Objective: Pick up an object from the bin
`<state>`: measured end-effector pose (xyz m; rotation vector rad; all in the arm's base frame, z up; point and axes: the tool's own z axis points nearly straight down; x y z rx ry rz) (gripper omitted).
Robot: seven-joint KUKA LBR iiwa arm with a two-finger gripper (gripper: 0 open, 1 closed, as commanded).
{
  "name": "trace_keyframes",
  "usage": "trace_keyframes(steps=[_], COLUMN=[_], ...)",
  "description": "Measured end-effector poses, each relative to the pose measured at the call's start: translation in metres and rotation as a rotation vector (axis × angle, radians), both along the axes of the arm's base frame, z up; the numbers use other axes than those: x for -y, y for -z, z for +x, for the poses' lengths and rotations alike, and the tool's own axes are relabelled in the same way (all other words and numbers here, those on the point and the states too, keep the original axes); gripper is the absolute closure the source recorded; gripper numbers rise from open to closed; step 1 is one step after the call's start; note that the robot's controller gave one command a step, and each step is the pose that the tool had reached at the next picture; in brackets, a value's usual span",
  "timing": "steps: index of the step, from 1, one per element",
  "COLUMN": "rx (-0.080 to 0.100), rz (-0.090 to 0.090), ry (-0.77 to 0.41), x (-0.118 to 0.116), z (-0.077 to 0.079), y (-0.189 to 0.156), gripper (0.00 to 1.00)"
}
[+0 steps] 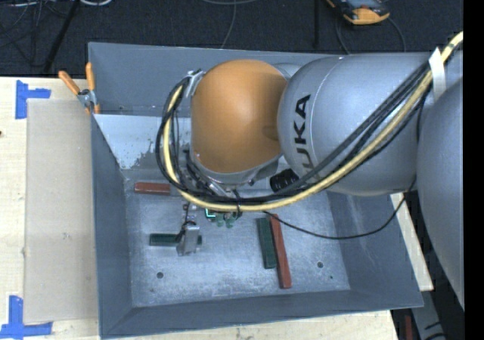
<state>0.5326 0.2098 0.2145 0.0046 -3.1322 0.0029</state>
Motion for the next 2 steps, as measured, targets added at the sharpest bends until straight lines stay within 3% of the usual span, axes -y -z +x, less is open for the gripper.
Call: trace_keyframes(steps=[1, 2], rx=[0.005, 0.02], rz=[0.0, 0.001], ry=[0.096, 0.182], x=[0.027, 0.074], z=[-0.042, 0.033], y=[0.148, 0.087], gripper=[0.0, 0.0])
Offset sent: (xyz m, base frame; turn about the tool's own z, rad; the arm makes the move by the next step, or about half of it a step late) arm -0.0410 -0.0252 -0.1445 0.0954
